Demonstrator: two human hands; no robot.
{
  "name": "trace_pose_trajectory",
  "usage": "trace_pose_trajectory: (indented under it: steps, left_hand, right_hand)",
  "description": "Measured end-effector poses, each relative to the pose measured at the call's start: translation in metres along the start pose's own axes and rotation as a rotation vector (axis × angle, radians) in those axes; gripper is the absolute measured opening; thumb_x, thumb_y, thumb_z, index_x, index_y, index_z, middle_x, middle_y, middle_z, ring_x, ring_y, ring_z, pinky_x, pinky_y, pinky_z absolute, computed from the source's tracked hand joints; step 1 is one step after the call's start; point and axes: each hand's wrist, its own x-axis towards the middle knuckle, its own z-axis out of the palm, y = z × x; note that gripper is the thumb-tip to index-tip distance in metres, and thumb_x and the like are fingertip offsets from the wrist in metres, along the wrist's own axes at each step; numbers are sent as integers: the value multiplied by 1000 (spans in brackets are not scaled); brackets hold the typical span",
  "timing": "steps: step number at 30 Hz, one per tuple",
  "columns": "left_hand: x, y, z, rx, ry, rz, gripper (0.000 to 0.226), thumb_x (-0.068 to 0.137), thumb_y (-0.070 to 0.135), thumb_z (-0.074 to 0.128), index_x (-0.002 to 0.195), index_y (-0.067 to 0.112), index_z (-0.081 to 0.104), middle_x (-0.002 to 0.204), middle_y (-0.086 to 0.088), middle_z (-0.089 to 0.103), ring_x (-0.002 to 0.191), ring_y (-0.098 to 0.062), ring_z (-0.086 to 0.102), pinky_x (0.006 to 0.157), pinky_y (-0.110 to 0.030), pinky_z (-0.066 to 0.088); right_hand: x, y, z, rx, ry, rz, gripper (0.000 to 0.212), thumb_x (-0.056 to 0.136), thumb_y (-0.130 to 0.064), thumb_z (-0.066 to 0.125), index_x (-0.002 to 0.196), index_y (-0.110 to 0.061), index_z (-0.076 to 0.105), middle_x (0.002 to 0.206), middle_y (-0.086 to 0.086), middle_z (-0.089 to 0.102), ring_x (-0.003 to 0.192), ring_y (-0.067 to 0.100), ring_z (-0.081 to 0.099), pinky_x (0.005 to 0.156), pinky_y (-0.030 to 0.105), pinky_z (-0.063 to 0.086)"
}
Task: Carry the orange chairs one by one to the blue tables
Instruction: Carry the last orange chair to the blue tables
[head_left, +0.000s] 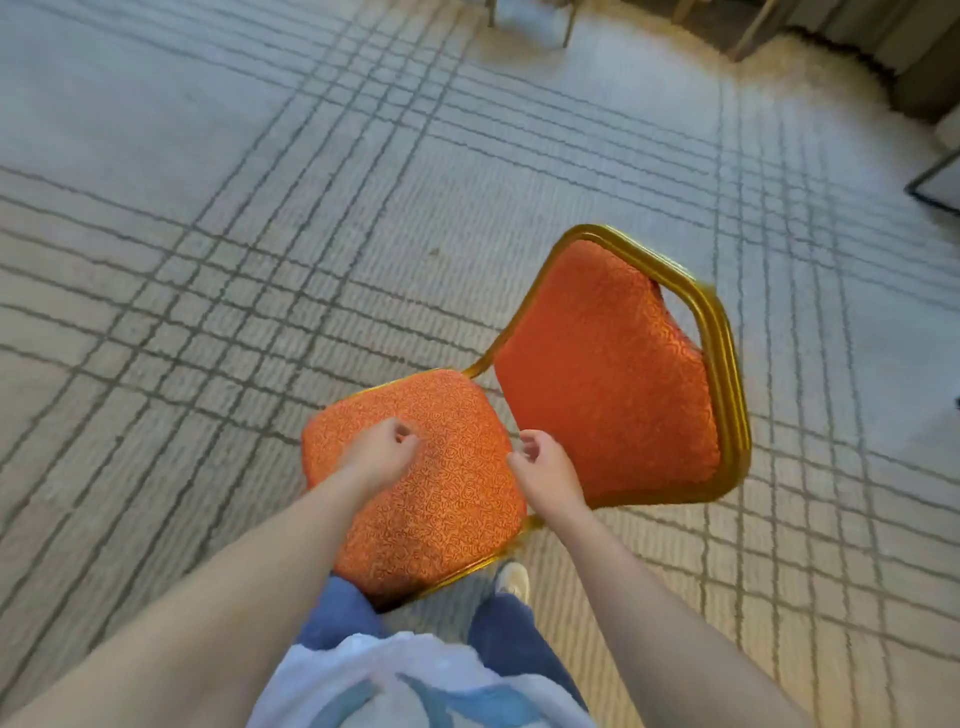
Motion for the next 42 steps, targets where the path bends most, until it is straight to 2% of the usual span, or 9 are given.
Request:
trace_pose_trajectory:
  steps: [6, 11, 14, 18, 21, 30, 34, 36, 42]
  left_hand:
    - [-27, 15, 40, -188, 212, -199, 29, 93, 36, 55, 115, 21, 64, 109, -2, 67, 101, -26, 63, 85, -34, 50]
    - [-41, 8, 55, -326, 328, -305, 29, 92, 28, 57, 116, 14, 64, 117, -7, 67, 106, -26, 62, 93, -34, 48]
    - [-43, -3, 62, -383, 389, -368, 27, 92, 27, 56, 115, 15, 63, 107, -7, 68, 95, -25, 63, 82, -30, 49]
    - [-33, -21, 63, -438, 428, -454, 29, 93, 23, 56, 119, 11, 61, 105, -7, 65, 91, -25, 62, 75, -26, 43]
    - [-25, -38, 66, -472, 416, -504, 31, 92, 27, 58, 120, 13, 61, 112, -8, 66, 98, -27, 63, 86, -33, 48]
    - [38, -107, 61, -595, 363, -594, 30, 93, 24, 55, 121, 13, 59, 107, -8, 65, 91, -28, 63, 85, -36, 48]
    - [66, -132, 70, -648, 376, -663, 33, 93, 20, 57, 124, 10, 56, 106, -10, 66, 86, -30, 63, 81, -36, 47]
    - [79, -143, 79, -668, 371, -696, 36, 93, 18, 56, 128, 9, 52, 104, -10, 63, 82, -27, 62, 78, -34, 44]
    - [111, -175, 112, -689, 354, -789, 52, 92, 24, 59, 138, 7, 42, 132, -16, 54, 116, -33, 56, 103, -45, 42]
  right_hand:
    - [35, 9, -35, -154, -192, -143, 48, 90, -30, 55, 137, -17, 50, 133, 3, 56, 117, 19, 56, 94, 35, 48]
    - [49, 21, -40, -189, -293, -170, 48, 90, -35, 55, 136, -21, 51, 131, 0, 56, 101, 14, 62, 91, 41, 53]
    - [59, 23, -36, -212, -331, -168, 49, 91, -36, 54, 138, -24, 48, 131, -1, 55, 97, 11, 62, 88, 40, 54]
    - [74, 20, -22, -262, -352, -161, 50, 92, -30, 54, 140, -21, 45, 133, 3, 54, 114, 19, 57, 94, 42, 50]
    - [85, 17, -10, -294, -370, -137, 50, 94, -28, 53, 142, -20, 42, 134, 2, 52, 109, 19, 57, 83, 38, 52]
    - [134, 8, 62, -226, -310, -44, 48, 92, -26, 55, 139, -20, 45, 132, 4, 54, 101, 16, 57, 87, 37, 51]
    - [158, 17, 82, -211, -276, 8, 48, 92, -24, 57, 138, -19, 46, 131, 3, 53, 91, 12, 58, 73, 29, 47]
    - [176, 24, 93, -211, -247, 41, 50, 90, -24, 58, 138, -19, 47, 132, 3, 54, 91, 15, 61, 76, 31, 50]
    - [222, 43, 114, -252, -198, 106, 56, 88, -25, 56, 142, -19, 43, 137, 6, 52, 118, 26, 55, 100, 40, 45]
